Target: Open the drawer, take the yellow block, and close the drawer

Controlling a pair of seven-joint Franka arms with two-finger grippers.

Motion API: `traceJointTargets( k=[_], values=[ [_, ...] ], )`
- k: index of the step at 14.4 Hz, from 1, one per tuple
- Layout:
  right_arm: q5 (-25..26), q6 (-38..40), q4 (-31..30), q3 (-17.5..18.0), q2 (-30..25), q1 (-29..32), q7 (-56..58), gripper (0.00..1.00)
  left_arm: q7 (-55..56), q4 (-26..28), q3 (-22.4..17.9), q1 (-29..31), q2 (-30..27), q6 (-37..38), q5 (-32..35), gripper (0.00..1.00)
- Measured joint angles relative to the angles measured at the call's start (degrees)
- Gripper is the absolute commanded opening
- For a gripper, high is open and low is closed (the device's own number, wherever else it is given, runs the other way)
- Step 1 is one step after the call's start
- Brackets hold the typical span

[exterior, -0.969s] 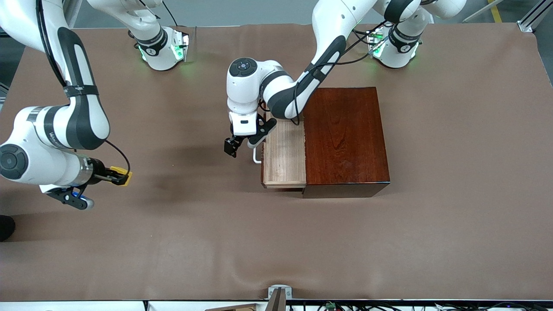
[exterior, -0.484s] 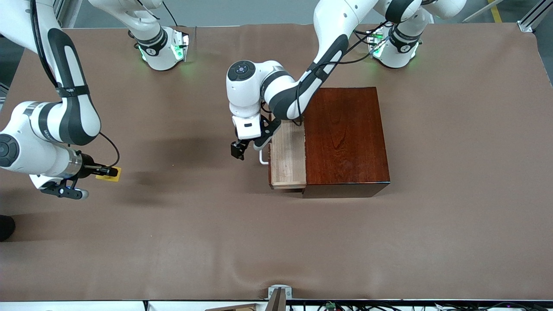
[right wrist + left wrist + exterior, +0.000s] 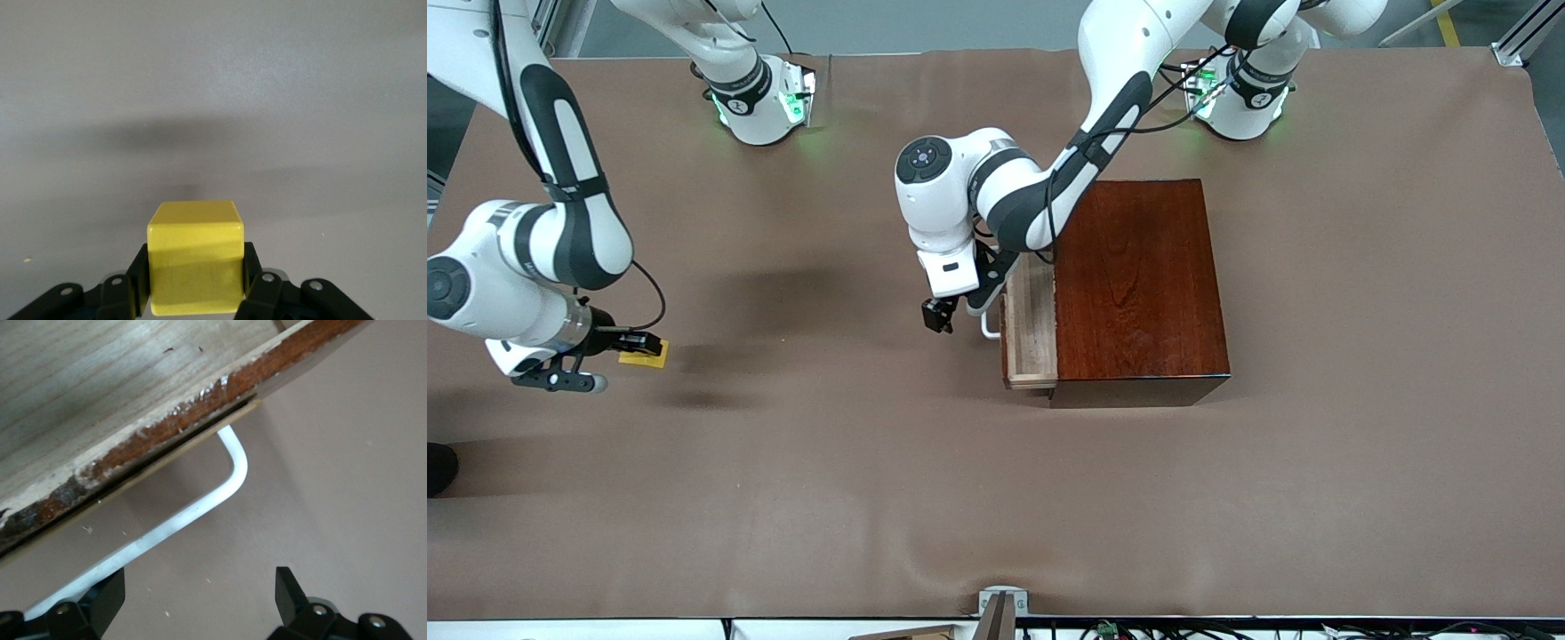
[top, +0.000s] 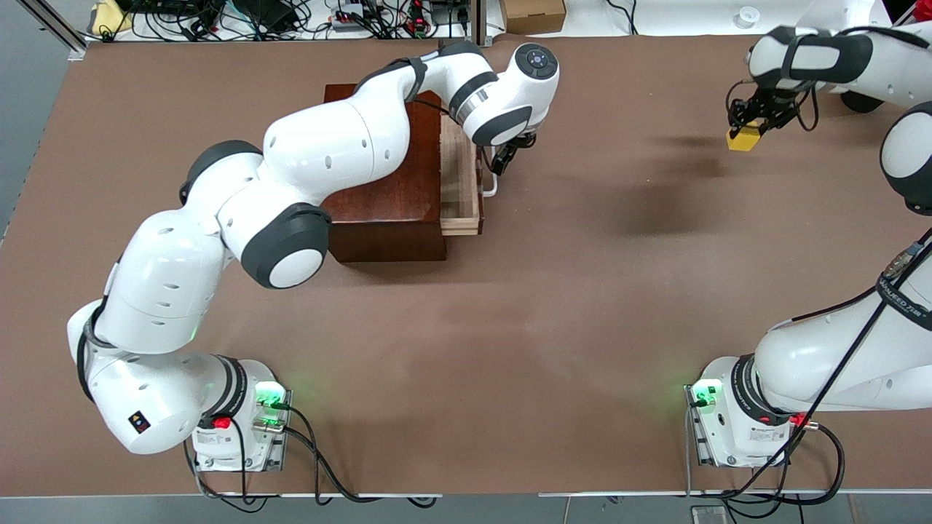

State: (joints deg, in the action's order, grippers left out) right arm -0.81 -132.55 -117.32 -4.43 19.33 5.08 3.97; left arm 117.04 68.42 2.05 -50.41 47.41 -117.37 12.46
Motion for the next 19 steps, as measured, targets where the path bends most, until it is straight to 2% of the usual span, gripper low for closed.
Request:
traceJointTargets(
  k=[4,6,12,16,17,18,19],
  values=[
    [0.14,-9.51,-6.73,0.04,0.01,0.05,0.06,0.1,-0.01,-0.02,-0.41,1.39,-0.45,8.74,0.11,1.0],
    [0.18,-11.53,-8.38,0.04,0.03,0.08,0.07,0.12,-0.01,0.0,-0.83,1.61,-0.45,11.45,0.25,1.0],
    [0.27,-14.24,-9.96,0.03,1.1,1.06,0.09,0.16,-0.54,0.09,-1.1,1.6,-0.5,13.01,0.33,1.0],
    [0.31,-16.24,-10.73,0.07,2.2,1.07,0.09,0.33,-5.85,-0.67,-0.99,1.07,-2.28,12.4,2.09,1.0],
    [0.34,-16.73,-10.85,0.07,2.43,1.08,0.09,0.55,-7.92,-1.01,-0.94,0.93,-4.3,12.31,2.88,1.0],
    [0.34,-16.84,-10.86,0.07,2.43,1.09,0.09,0.7,-9.87,-1.17,-0.88,0.89,-6.96,12.34,3.22,1.0],
    [0.34,-16.88,-10.87,0.07,2.43,1.09,0.08,0.98,-11.69,-1.2,-0.92,0.95,-10.04,12.58,3.56,1.0]
  ],
)
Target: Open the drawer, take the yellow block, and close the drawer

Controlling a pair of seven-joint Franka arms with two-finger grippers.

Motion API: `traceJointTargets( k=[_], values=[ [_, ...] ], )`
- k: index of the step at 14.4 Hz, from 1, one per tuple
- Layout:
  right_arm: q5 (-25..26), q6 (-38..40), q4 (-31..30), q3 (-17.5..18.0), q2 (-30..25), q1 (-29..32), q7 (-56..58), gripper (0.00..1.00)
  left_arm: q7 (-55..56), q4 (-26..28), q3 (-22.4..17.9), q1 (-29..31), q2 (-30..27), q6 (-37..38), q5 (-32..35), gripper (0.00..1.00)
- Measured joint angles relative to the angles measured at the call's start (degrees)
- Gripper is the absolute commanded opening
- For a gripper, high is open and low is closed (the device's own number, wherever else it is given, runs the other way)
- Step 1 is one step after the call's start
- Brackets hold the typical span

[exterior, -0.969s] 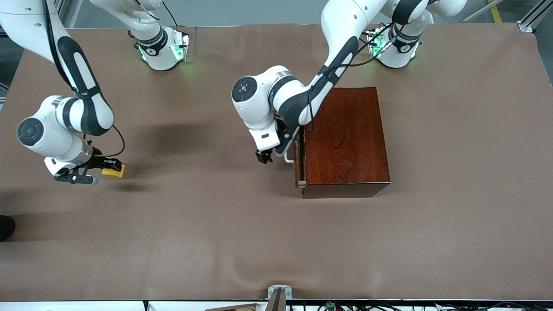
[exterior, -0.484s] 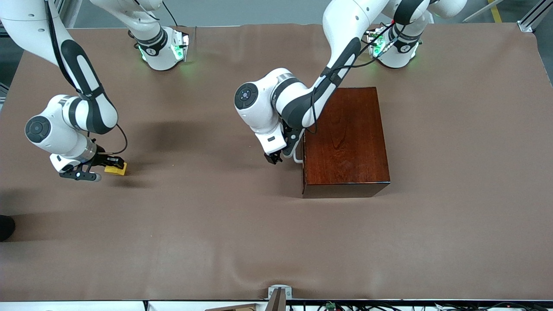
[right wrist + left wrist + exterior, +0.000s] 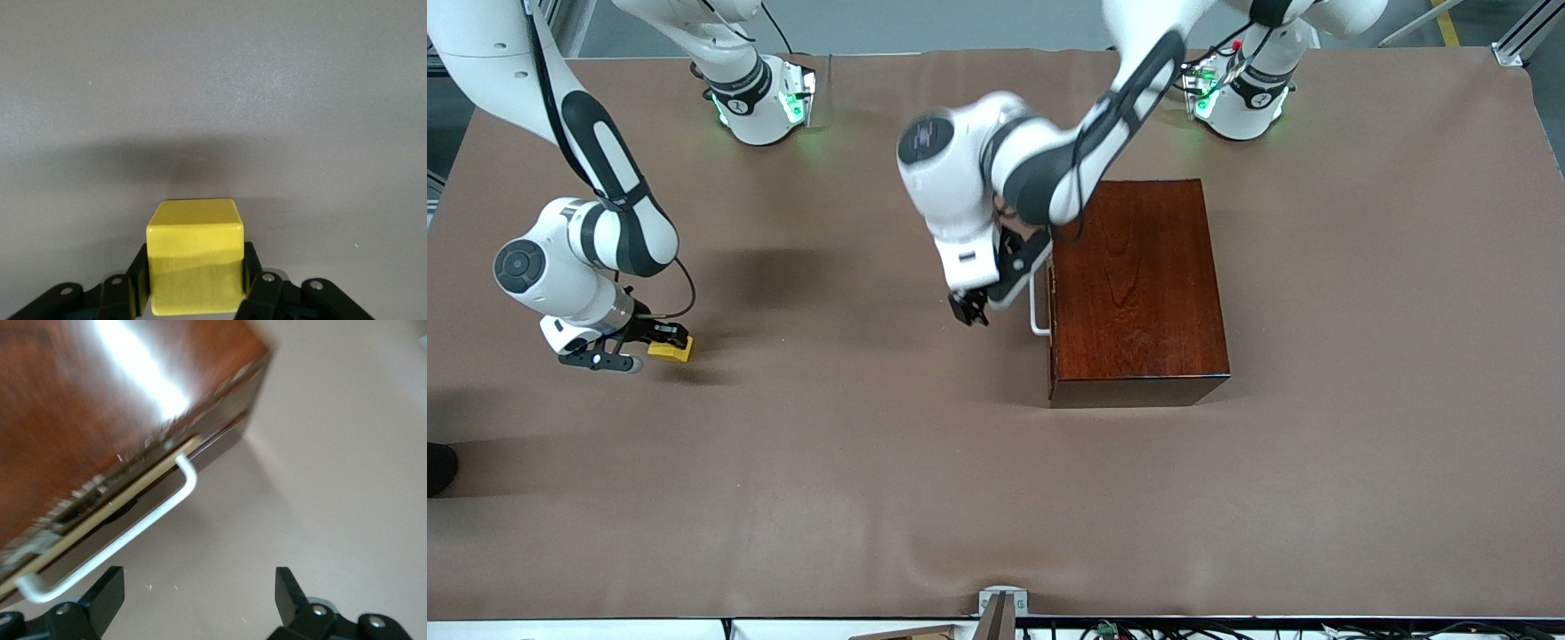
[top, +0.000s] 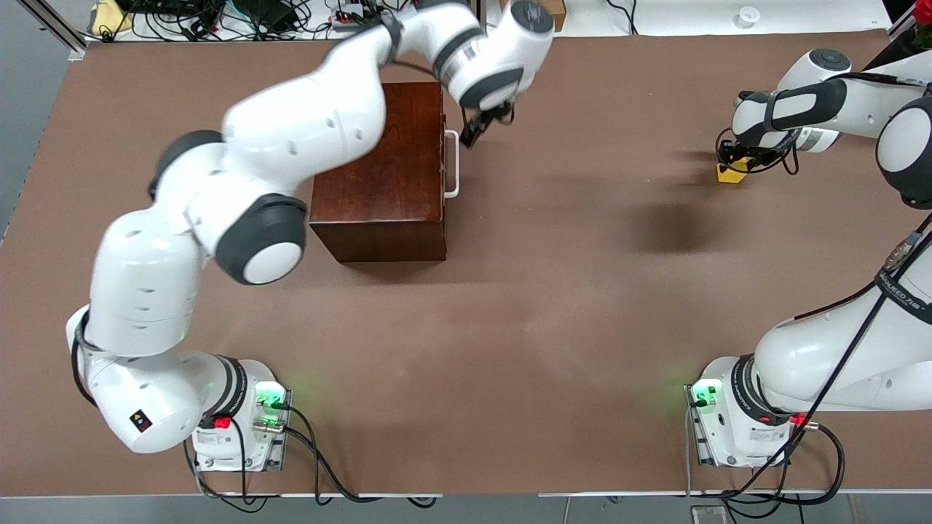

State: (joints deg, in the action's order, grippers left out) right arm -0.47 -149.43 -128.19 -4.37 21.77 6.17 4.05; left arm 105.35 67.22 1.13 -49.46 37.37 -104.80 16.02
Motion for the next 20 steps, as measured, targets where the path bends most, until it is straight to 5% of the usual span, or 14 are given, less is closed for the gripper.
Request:
traceJointTargets(
  k=[7,15,20],
  values=[
    [0.0,1.21,0.79,0.06,-0.33,0.03,0.01,1.0,-20.59,1.27,-0.3,8.38,-16.22,6.85,-2.94,1.0],
    [-0.09,27.79,14.96,0.38,-6.51,0.03,0.0,1.0,-47.32,1.98,-0.23,19.99,-24.8,16.02,-6.61,1.0],
    [-0.12,33.21,18.03,0.72,-10.78,0.03,-0.01,1.0,-67.13,2.24,-0.24,28.71,-27.05,20.84,-9.65,1.0]
  ],
)
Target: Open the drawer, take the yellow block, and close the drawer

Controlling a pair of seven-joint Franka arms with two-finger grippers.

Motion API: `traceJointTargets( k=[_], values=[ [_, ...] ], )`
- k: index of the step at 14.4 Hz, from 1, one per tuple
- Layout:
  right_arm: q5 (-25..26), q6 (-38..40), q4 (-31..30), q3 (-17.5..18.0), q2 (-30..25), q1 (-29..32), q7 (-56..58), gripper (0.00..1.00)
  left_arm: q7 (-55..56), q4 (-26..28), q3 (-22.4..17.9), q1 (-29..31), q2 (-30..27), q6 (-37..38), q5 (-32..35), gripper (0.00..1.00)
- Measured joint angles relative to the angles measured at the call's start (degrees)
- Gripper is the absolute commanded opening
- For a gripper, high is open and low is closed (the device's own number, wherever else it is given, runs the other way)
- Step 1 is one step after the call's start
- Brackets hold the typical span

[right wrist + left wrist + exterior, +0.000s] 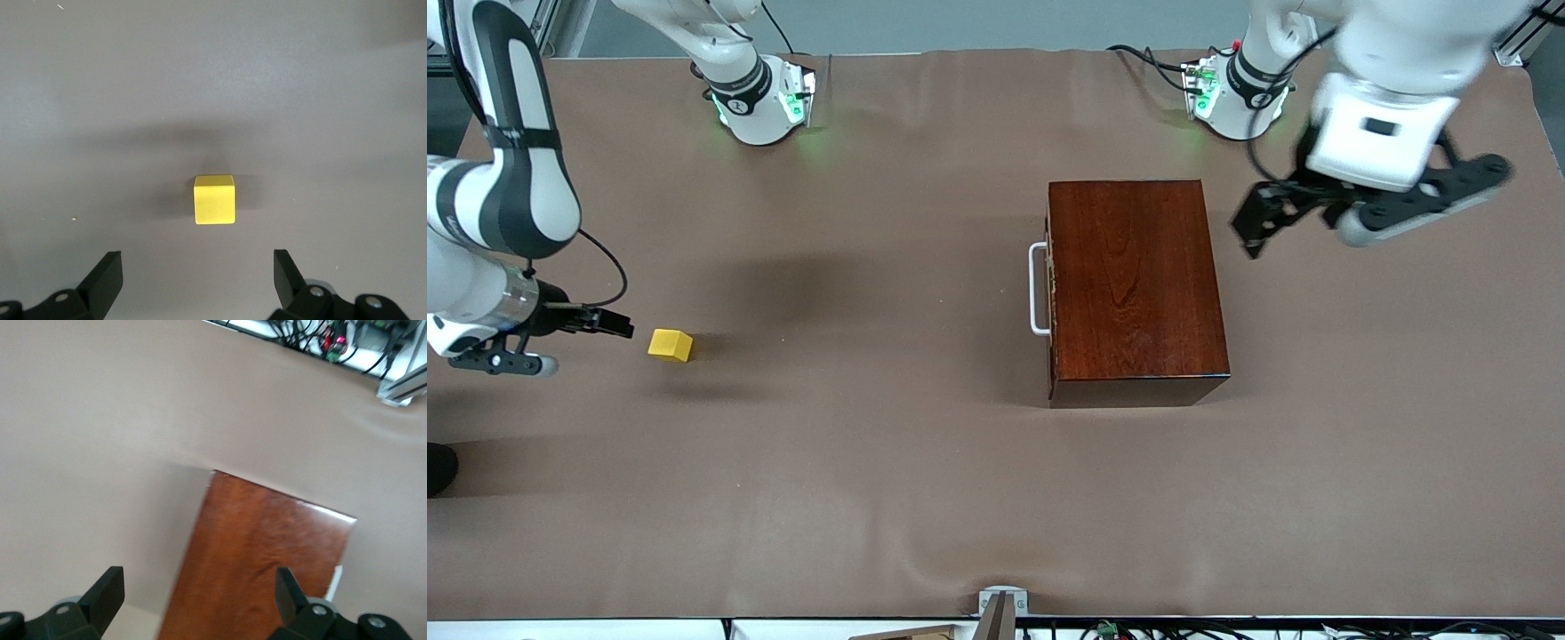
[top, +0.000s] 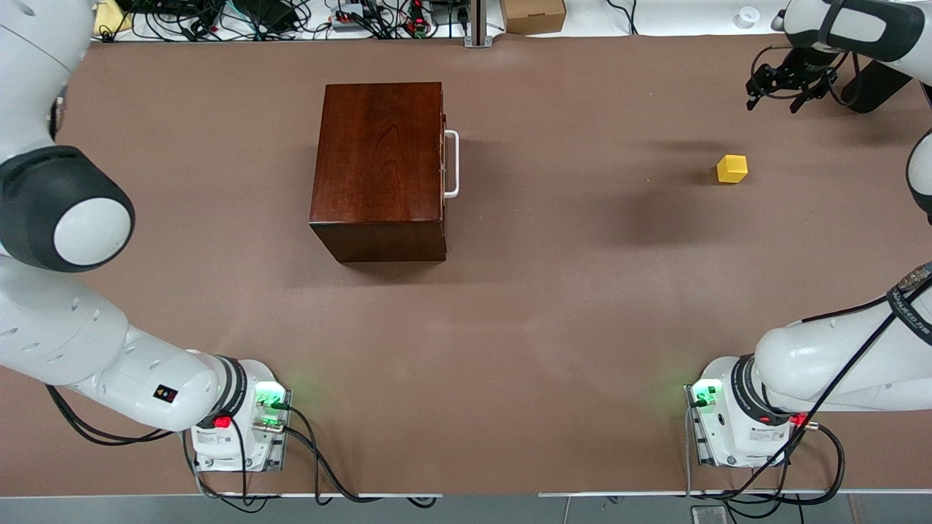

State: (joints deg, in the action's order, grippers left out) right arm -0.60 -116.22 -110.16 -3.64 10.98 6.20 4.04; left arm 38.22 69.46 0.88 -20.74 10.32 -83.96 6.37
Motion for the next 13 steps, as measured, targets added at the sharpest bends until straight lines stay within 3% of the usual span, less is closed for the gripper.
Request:
traceJointTargets(
  k=[6,13],
  values=[
    [0.0,3.49,0.18,0.54,-5.79,-0.06,0.02,1.0,-18.64,3.22,0.01,9.65,-2.87,1.8,-1.64,1.0],
    [0.0,16.38,5.73,1.17,-12.69,-2.98,0.03,1.0,-21.65,8.2,0.23,13.53,-4.42,1.05,-3.93,1.0]
  ],
)
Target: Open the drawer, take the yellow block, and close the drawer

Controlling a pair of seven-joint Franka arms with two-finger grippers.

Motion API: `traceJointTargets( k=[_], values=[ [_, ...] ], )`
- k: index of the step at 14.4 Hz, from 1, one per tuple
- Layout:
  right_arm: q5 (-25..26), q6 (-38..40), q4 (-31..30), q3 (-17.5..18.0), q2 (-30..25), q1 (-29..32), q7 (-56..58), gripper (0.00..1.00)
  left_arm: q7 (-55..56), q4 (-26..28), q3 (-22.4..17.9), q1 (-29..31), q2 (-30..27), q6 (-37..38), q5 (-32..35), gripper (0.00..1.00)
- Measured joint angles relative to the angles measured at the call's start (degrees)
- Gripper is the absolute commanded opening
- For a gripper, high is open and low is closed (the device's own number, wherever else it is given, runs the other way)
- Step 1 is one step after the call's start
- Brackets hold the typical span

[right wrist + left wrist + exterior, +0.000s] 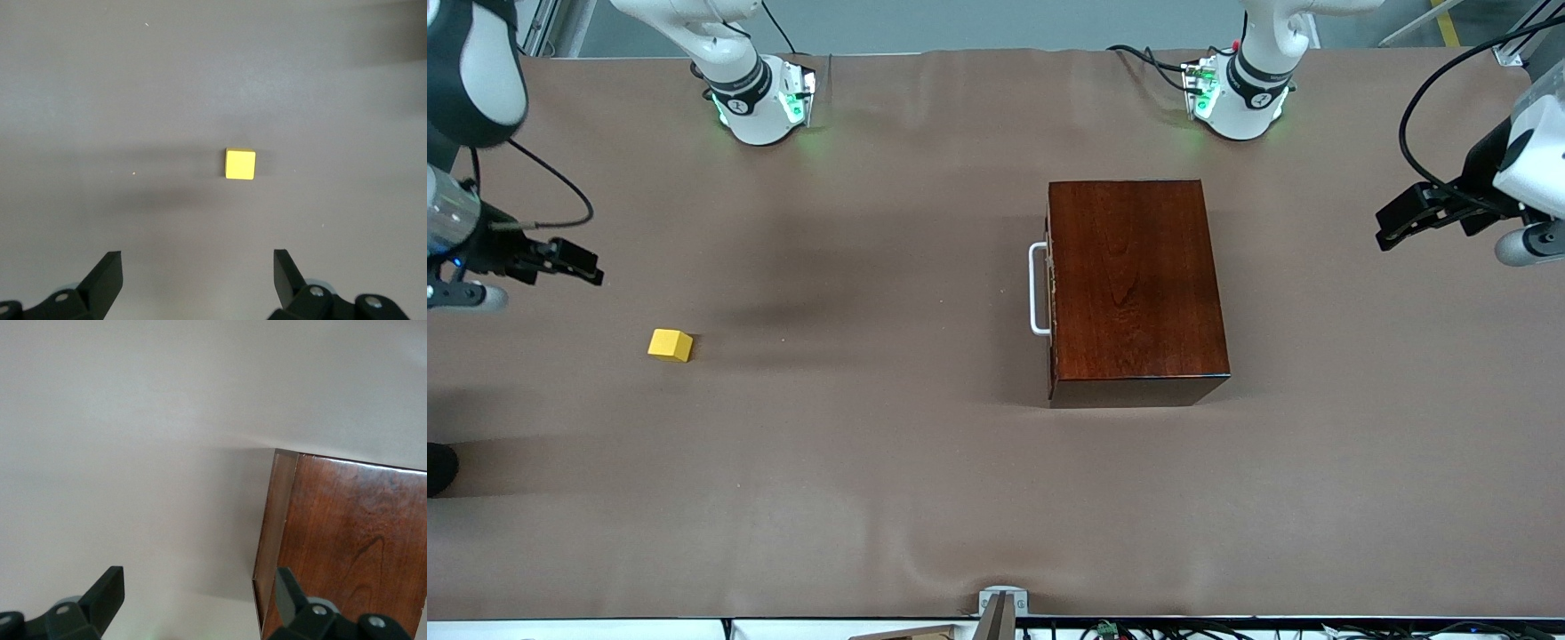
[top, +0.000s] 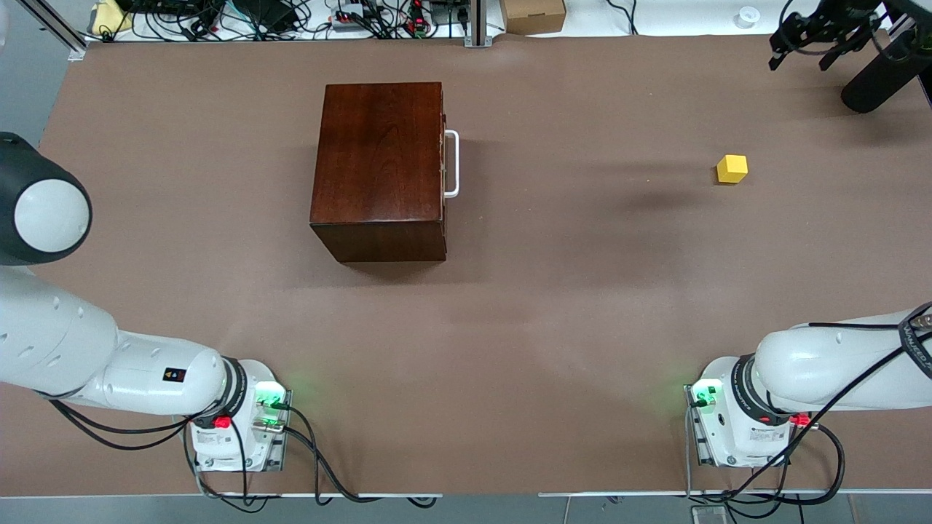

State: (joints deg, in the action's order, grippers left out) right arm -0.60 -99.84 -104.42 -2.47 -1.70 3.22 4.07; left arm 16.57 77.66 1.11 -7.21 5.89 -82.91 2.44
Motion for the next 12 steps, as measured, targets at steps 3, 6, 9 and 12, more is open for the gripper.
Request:
traceJointTargets(
  k=[3,6,9,12],
  values=[
    [0.0,2.23,1.8,-0.2,-1.31,0.03,0.0,1.0,-0.02,1.36,1.77,1.26,-0.18,-0.29,0.0,1.0],
    [0.0,2.72,1.94,-0.26,-2.67,0.03,0.0,1.0,-0.02,4.13,8.42,8.33,-1.67,-0.48,-0.09,1.0],
    [0.0,3.01,1.98,-0.23,-3.97,0.03,0.0,1.0,-0.08,7.88,9.26,10.52,-4.24,-0.91,-0.22,1.0],
    [0.0,4.48,2.49,-0.31,-5.15,0.03,0.0,1.0,-0.12,12.12,9.14,10.62,-7.84,-2.24,-0.23,1.0]
  ],
)
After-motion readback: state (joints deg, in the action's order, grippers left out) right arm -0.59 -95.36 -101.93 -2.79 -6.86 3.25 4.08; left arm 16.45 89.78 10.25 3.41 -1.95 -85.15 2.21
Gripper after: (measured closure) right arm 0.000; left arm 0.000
